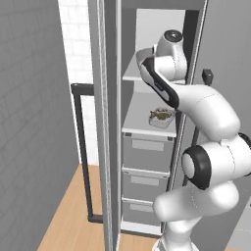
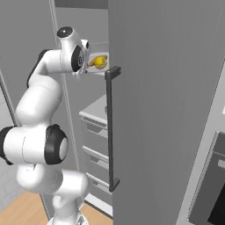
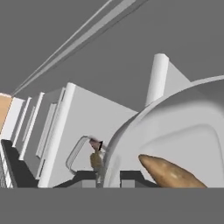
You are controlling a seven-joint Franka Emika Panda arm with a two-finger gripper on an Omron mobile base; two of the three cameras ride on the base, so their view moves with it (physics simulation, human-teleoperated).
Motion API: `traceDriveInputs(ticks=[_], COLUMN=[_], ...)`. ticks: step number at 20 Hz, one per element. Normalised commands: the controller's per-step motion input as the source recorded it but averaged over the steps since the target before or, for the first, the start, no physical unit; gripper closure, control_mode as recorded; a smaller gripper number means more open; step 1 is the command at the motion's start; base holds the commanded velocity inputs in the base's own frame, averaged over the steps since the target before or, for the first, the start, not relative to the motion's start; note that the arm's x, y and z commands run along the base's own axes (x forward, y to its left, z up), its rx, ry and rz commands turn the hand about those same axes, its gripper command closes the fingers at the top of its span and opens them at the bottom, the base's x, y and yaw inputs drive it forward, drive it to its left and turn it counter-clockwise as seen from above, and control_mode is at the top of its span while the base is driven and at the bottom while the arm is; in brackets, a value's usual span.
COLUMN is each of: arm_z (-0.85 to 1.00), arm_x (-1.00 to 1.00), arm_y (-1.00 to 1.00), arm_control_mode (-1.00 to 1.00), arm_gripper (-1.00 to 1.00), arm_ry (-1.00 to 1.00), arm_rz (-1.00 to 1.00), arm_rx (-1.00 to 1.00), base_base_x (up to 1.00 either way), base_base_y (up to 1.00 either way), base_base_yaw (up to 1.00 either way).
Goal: Take the meat container that has the fish and place it on the second highest rack of the freezer. Then take the vegetable container that has the sweet potato and lemon and place it on the highest rack of the freezer.
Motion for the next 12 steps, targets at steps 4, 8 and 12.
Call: traceDriveInputs(ticks=[4,8,12], arm_z=[0.00,-0.01,-0.02], arm_x=[0.43,0.40,0.31], arm_y=[-0.22,-0.16,0.00], arm_control_mode=[-1.00,-1.00,-1.00], arm_gripper=[1.00,1.00,1.00], arm_ry=[0.00,0.00,0.00], arm_rz=[0.00,0.00,0.00], arm_rx=[0.03,0.00,0.00], base_base_x=[0.00,0.00,0.00], base_base_y=[0.00,0.00,0.00], base_base_yaw=[0.00,0.00,0.00])
